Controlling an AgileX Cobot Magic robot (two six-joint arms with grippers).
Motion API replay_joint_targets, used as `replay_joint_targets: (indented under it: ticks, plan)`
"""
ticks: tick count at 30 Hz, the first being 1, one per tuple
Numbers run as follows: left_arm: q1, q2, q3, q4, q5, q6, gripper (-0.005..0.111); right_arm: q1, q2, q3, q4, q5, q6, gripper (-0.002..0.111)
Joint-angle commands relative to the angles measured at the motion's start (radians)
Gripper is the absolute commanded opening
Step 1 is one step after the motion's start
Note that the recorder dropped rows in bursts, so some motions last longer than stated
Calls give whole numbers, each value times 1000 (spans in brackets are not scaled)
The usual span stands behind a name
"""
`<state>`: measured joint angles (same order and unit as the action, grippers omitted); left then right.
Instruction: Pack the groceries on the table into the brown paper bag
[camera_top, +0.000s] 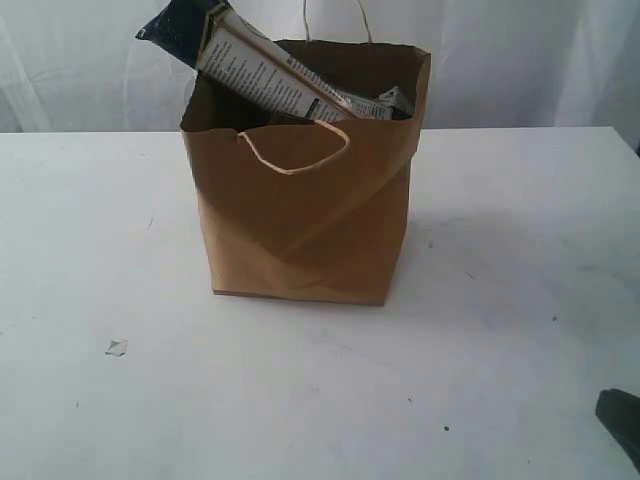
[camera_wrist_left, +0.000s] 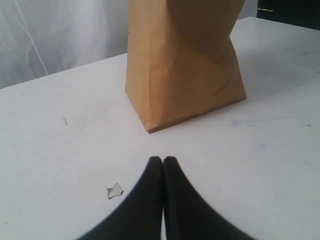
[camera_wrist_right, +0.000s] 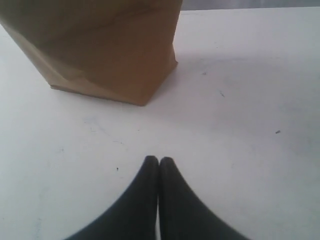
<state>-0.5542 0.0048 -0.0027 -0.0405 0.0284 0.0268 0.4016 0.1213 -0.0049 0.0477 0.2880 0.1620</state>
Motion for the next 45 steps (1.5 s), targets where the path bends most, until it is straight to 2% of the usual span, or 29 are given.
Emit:
replay_joint_targets:
  ticks: [1,8,20,27,31,38,45]
  plan:
    - [-4,-5,3,-4,-1,0,0,-66,-18,5,2,2,2,0]
    - [-4,-5,3,-4,-1,0,0,-193,-121,5,2,2,2,0]
    - [-4,-5,3,-4,-1,0,0,-273,-121,5,0,2,-2,0]
    - [-4,-5,3,-4,-1,0,0,-375,-121,5,-24,0,-4,0]
    - [-4,-5,3,-4,-1,0,0,-384,-121,5,-24,-14,-4,0]
    - [-4,-5,3,-4,-1,0,0,-384,-121,5,-24,-208,-49,0]
    - [-4,-5,3,-4,-1,0,0,-384,-121,5,-24,-215,-81,0]
